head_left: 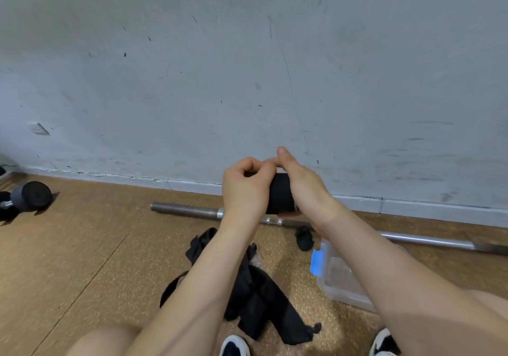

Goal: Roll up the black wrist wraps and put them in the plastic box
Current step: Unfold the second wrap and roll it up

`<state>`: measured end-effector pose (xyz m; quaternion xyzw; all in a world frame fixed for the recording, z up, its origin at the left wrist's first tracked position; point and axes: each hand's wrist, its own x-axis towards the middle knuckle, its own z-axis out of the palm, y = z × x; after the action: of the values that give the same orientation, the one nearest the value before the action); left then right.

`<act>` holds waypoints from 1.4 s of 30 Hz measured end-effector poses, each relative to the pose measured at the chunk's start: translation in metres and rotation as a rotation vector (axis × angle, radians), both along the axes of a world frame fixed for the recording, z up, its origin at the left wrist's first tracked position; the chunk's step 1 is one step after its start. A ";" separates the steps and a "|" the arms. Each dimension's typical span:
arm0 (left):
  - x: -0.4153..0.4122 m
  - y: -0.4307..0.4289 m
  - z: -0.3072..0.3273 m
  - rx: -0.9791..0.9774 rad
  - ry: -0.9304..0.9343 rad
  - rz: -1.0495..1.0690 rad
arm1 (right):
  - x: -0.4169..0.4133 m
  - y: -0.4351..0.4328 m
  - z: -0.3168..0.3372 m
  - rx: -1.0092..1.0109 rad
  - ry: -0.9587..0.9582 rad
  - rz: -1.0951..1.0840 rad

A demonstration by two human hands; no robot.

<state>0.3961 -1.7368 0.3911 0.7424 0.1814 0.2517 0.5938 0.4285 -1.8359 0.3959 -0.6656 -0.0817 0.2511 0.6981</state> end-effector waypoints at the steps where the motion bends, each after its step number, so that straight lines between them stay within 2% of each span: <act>1: 0.002 0.003 -0.001 0.101 0.000 0.000 | -0.002 -0.005 -0.002 -0.060 0.045 0.081; 3: 0.005 0.007 -0.005 0.251 -0.015 -0.011 | -0.003 -0.012 -0.006 -0.163 0.061 0.206; 6: 0.010 0.009 -0.015 0.256 -0.009 -0.047 | 0.003 -0.016 -0.015 -0.158 -0.010 0.122; 7: 0.011 0.010 -0.020 0.162 0.039 -0.080 | 0.005 -0.017 -0.019 -0.159 -0.071 0.073; 10: 0.003 0.009 -0.040 -0.377 0.311 -0.312 | 0.012 -0.023 -0.035 -0.289 -0.301 0.012; 11: -0.001 0.007 -0.049 -0.469 0.345 -0.354 | 0.013 -0.025 -0.041 -0.356 -0.341 0.034; 12: -0.004 0.005 -0.059 -0.483 0.333 -0.346 | 0.013 -0.026 -0.047 -0.405 -0.347 0.069; 15: -0.005 -0.001 -0.093 -0.389 0.231 -0.198 | 0.015 -0.028 -0.070 -0.491 -0.307 0.169; 17: -0.002 0.001 -0.119 -0.283 0.232 -0.149 | 0.020 -0.032 -0.087 -0.608 -0.340 0.217; 19: -0.001 0.009 -0.151 -0.172 0.300 -0.152 | 0.026 -0.042 -0.106 -0.736 -0.304 0.266; 23: -0.006 0.016 -0.214 -0.051 0.459 -0.183 | 0.036 -0.056 -0.145 -0.888 -0.058 0.430; 25: -0.007 0.015 -0.238 0.007 0.510 -0.187 | 0.043 -0.049 -0.166 -0.889 0.023 0.439; 28: 0.000 0.017 -0.268 0.052 0.560 -0.169 | 0.052 -0.026 -0.207 -0.834 0.082 0.339; 34: 0.030 0.035 -0.326 0.149 0.691 -0.161 | 0.053 0.023 -0.297 -0.605 0.302 0.137; 38: 0.065 0.046 -0.366 0.220 0.794 -0.082 | 0.069 0.038 -0.338 -0.700 0.104 0.189; 42: 0.109 0.061 -0.401 0.324 0.737 -0.049 | 0.100 0.039 -0.364 -0.781 -0.149 0.106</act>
<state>0.5050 -1.6753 -0.0095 0.8710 0.3223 -0.0201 0.3703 0.5281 -1.7972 0.0323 -0.8921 -0.0649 0.2500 0.3708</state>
